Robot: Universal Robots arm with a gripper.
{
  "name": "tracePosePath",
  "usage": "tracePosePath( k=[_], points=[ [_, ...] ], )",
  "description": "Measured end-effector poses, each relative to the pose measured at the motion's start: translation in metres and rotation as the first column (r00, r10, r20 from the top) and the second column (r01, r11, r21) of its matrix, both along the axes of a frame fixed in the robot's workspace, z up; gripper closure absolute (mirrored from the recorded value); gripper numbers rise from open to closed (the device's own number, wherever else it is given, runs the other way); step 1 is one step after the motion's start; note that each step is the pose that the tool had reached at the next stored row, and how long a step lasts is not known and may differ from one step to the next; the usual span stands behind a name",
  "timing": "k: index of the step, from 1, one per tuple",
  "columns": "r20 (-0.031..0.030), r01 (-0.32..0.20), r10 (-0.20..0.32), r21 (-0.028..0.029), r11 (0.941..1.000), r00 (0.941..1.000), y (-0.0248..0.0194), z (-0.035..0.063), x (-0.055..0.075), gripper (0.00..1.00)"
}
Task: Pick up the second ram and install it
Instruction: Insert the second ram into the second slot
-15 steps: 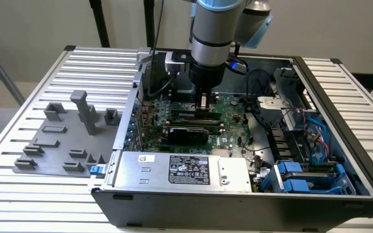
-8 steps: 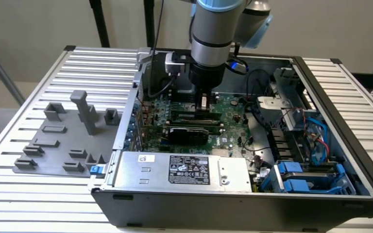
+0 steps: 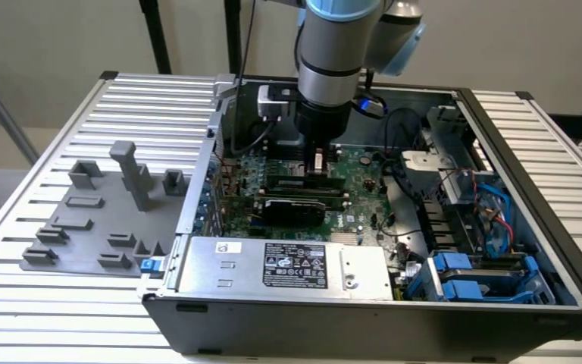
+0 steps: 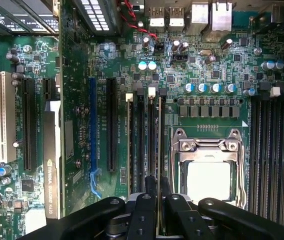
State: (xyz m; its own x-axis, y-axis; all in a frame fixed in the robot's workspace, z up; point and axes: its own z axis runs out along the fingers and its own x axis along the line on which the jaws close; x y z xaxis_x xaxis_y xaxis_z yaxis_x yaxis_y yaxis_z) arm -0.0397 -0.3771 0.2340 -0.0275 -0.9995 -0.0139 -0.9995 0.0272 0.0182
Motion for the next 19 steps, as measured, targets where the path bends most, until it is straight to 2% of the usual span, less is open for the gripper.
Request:
tracePosePath(
  k=[10,19],
  points=[
    [-0.0002,0.0,0.0,-0.0049,1.0,1.0,-0.0017,-0.0042,0.0,0.86],
    [0.0,0.0,0.0,-0.0047,1.0,1.0,-0.0017,-0.0045,0.0,0.86]
  ],
)
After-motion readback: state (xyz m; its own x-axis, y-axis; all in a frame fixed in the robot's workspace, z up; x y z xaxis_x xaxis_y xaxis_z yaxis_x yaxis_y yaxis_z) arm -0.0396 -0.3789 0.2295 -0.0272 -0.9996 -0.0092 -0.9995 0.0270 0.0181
